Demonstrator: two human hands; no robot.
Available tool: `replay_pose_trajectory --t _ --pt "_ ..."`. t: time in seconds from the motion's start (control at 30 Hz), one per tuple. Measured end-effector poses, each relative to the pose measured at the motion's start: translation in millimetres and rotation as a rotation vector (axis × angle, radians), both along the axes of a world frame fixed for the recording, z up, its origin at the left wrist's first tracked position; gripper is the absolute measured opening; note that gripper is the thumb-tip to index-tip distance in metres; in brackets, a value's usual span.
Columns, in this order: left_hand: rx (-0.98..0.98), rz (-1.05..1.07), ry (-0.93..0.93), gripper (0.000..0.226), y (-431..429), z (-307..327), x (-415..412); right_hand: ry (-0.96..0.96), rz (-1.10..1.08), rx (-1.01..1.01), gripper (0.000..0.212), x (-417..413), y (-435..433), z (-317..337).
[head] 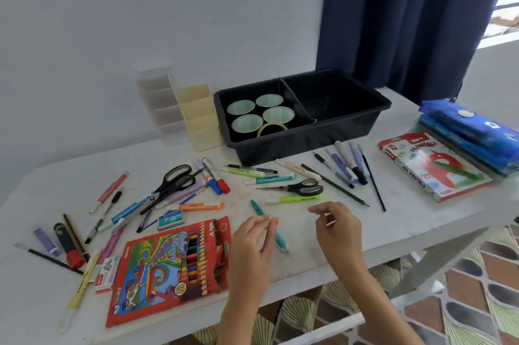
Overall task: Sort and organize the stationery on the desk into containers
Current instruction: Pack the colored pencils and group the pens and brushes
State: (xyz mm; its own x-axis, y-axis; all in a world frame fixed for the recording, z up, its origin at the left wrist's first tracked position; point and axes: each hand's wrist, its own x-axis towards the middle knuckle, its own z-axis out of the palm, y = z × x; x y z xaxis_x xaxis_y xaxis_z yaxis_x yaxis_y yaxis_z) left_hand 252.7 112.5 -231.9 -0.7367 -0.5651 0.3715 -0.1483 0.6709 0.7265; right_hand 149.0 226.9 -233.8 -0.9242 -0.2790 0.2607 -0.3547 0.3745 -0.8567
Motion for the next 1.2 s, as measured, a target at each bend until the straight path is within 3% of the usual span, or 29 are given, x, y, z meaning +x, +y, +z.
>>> replay_pose_trajectory --t 0.2,0.37,0.5,0.63,0.73,0.9,1.13,1.2 --pt "0.034 -0.022 0.012 0.044 15 -2 -43 0.154 -0.158 0.363 0.023 -63 31 -11" --pt "0.019 -0.006 -0.004 0.028 23 -8 -57 0.173 -0.143 0.457 0.023 -72 36 -21" --pt "0.008 0.020 0.006 0.042 22 -11 -48 0.094 -0.117 0.436 0.025 -71 35 -21" --pt "-0.008 0.113 0.084 0.044 12 -12 -26 0.009 -0.185 0.280 0.026 -57 33 -13" --pt "0.004 0.205 0.136 0.040 -1 -12 -3 0.074 -0.041 0.194 0.024 -41 27 -6" --pt "-0.023 0.372 0.136 0.045 -19 -16 42 0.273 0.227 0.304 0.029 -16 18 -13" --pt "-0.297 0.532 -0.154 0.043 -36 -29 102 0.310 0.268 0.316 0.033 21 1 -21" --pt "-0.323 0.501 -0.232 0.027 -38 -32 111 0.296 0.266 0.293 0.033 31 -4 -21"
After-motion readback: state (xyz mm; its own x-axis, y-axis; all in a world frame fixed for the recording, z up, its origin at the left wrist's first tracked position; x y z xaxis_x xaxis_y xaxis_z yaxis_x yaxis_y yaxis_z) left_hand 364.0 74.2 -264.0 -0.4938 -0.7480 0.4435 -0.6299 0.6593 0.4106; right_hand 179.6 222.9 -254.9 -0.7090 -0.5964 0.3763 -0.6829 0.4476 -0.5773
